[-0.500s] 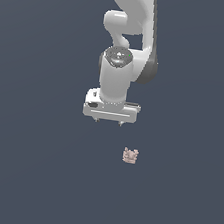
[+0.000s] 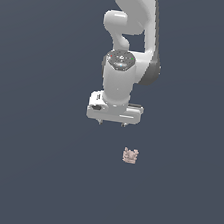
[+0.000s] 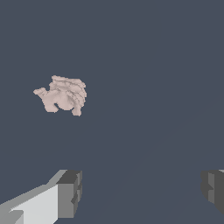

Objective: Pick up the object and move it to a goal position.

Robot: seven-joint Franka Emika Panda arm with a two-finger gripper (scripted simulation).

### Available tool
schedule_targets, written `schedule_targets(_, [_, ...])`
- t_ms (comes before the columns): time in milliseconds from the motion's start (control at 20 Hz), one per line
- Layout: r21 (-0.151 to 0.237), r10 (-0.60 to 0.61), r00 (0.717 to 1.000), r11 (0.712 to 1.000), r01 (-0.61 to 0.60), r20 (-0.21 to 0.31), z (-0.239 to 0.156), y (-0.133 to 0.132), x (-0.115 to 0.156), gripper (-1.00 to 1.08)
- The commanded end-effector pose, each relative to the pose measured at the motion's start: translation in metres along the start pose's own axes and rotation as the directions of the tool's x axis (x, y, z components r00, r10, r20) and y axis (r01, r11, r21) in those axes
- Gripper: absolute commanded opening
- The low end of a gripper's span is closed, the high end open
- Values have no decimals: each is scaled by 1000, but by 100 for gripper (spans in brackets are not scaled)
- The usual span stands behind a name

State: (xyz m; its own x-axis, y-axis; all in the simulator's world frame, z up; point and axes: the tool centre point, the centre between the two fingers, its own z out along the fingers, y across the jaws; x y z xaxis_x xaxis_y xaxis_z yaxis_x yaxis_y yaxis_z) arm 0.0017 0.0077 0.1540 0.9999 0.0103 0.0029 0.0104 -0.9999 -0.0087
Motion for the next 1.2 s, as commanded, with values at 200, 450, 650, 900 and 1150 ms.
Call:
schedule_targets(200, [6, -3, 1000, 1000, 3, 0, 1, -3, 0, 100])
schedule_targets(450, [5, 7, 1000, 1000, -7, 0, 6, -9, 7, 100])
schedule_targets(650, [4, 23, 1000, 1000, -23, 1, 13, -19, 18, 100])
schedule_targets(900, [1, 52, 999, 999, -52, 2, 27, -39, 37, 100])
schedule_targets(1150, [-3, 89, 996, 996, -89, 2, 46, -64, 57, 100])
